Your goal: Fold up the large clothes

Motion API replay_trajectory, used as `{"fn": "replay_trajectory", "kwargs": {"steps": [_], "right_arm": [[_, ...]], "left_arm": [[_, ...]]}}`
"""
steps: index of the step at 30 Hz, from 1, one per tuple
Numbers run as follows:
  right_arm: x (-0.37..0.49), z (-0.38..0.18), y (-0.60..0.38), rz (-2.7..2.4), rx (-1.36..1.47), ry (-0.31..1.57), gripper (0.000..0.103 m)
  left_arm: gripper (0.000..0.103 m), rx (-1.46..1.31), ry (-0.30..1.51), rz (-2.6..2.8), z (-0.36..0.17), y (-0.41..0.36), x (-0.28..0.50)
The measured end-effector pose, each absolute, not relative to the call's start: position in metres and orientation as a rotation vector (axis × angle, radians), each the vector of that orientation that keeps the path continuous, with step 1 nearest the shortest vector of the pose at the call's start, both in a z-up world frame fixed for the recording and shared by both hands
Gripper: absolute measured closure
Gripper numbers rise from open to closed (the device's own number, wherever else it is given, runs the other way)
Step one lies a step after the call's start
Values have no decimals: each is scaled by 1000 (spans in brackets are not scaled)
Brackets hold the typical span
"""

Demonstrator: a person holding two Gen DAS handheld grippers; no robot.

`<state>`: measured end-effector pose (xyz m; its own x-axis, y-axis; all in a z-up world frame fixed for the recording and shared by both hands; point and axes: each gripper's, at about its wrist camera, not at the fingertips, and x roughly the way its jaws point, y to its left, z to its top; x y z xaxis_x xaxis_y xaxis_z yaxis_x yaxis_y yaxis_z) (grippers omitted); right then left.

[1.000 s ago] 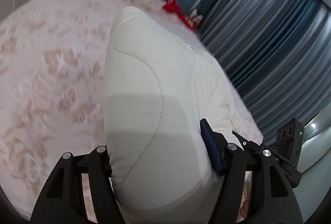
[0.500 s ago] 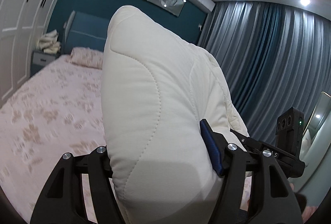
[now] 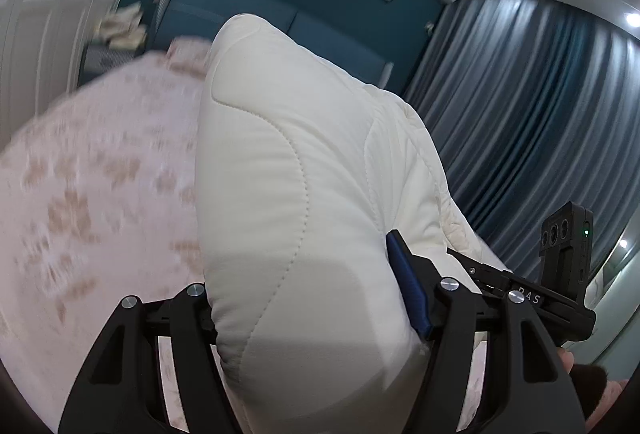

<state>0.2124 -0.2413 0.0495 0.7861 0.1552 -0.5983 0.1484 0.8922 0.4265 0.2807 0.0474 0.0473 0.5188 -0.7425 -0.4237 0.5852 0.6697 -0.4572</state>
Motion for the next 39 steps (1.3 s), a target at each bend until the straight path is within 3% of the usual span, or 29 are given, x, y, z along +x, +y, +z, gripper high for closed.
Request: {"fn": "replay_trajectory", "kwargs": {"steps": [11, 18, 24, 28, 29, 31, 33, 39], "right_arm": [[227, -45, -241, -45, 497, 838, 62], [228, -59, -242, -35, 516, 844, 48], [208, -37, -260, -58, 599, 889, 45], [177, -1, -266, -114, 524, 835, 44], [173, 7, -265, -138, 492, 823, 46], [171, 26, -257, -173, 416, 796, 64], [180, 41, -245, -184, 352, 775, 71], [228, 57, -218, -169, 246, 744, 71]], "left_arm": [[40, -299, 855, -765, -67, 33, 304], [26, -369, 880, -715, -105, 53, 297], [21, -263, 871, -619, -78, 54, 282], [15, -105, 768, -480, -35, 67, 253], [15, -69, 744, -438, -21, 71, 245], [15, 28, 700, -337, 5, 67, 235], [15, 102, 640, -260, 26, 55, 229], [15, 115, 635, -241, 57, -1, 255]]}}
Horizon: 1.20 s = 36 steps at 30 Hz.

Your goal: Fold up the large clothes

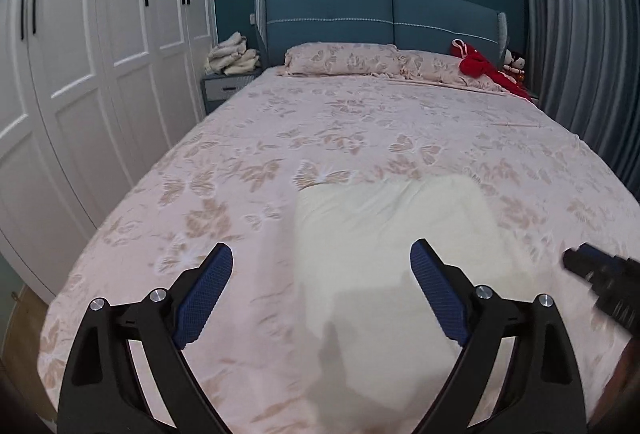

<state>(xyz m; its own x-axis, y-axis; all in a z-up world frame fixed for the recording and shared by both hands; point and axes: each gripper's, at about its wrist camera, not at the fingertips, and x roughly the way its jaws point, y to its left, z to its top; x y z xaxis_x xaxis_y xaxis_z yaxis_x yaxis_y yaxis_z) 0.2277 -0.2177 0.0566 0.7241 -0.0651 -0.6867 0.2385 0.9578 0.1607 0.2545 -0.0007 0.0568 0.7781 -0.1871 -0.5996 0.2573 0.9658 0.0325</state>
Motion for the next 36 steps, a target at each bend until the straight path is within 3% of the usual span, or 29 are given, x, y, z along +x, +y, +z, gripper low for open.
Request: {"fn": "replay_trajectory", "kwargs": {"steps": [7, 18, 36], "right_arm": [[254, 15, -211, -180, 212, 847, 71], [265, -42, -215, -169, 260, 1000, 71], [271, -69, -218, -161, 305, 1014, 70]], "left_arm": [[15, 121, 792, -214, 12, -32, 295], [15, 114, 925, -215, -42, -35, 296], [12, 188, 863, -163, -78, -48, 291]]}}
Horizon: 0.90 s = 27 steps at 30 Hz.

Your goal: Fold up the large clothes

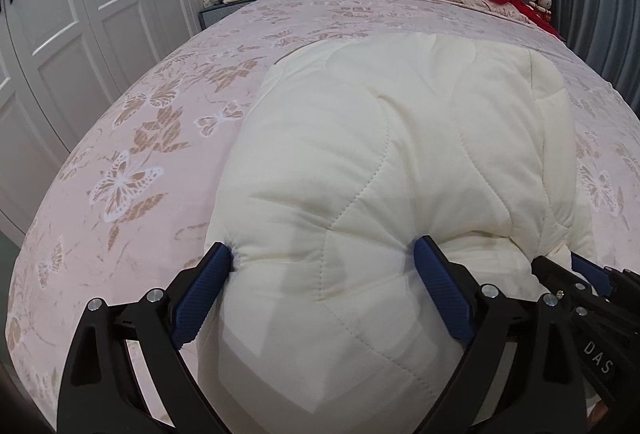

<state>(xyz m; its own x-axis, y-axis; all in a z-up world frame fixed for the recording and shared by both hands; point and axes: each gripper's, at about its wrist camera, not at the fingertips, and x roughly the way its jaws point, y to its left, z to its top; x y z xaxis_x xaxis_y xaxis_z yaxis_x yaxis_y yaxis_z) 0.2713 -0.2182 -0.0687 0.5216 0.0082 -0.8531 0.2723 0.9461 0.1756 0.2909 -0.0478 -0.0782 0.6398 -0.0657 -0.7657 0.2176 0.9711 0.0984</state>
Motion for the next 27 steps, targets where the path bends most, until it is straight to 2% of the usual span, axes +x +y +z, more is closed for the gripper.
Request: {"fn": "replay_trajectory", "kwargs": {"steps": [8, 11, 14, 15, 19, 24, 27], "right_arm": [[273, -40, -226, -150, 315, 1069, 66], [243, -3, -222, -167, 266, 984, 63], [206, 16, -212, -174, 231, 912, 60], [190, 18, -208, -175, 239, 892, 56], [162, 3, -201, -183, 273, 907, 55], [173, -32, -200, -196, 242, 1000, 55], [180, -51, -203, -211, 253, 1052, 48]], "left_arm": [[8, 150, 927, -184, -74, -40, 299], [9, 60, 972, -202, -54, -20, 291], [9, 43, 928, -167, -33, -3, 260], [9, 51, 911, -161, -29, -1, 249], [9, 62, 903, -160, -28, 8, 214], [9, 33, 991, -149, -57, 9, 196], [7, 42, 1025, -125, -75, 10, 199]]}}
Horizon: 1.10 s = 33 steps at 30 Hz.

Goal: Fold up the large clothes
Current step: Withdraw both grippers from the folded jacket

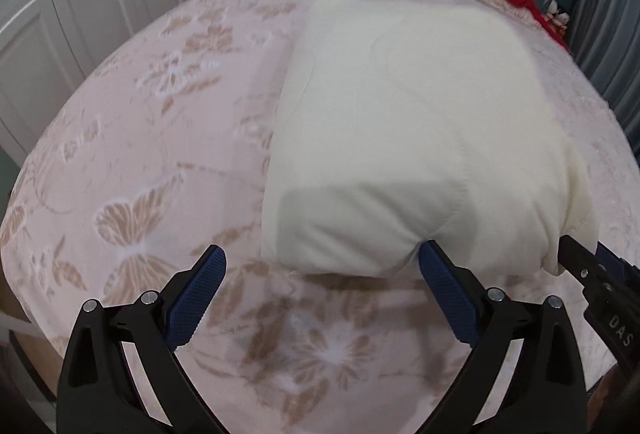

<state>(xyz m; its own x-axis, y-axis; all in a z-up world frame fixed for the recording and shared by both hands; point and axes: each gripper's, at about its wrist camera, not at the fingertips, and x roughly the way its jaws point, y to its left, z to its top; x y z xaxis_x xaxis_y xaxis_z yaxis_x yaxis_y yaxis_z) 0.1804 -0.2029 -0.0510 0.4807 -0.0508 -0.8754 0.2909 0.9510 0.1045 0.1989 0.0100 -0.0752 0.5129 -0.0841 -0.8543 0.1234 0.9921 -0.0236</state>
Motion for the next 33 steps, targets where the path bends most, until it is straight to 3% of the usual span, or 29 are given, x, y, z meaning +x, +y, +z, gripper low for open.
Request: {"fn": "replay_trajectory", "kwargs": {"steps": [9, 16, 33], "right_arm": [[122, -10, -183, -256, 210, 900, 42], [74, -23, -171, -286, 211, 883, 38], [27, -49, -147, -295, 121, 860, 36]], "left_arm": [[9, 80, 937, -125, -62, 8, 175], [8, 6, 820, -120, -50, 24, 124], [8, 105, 850, -115, -89, 17, 63]]}}
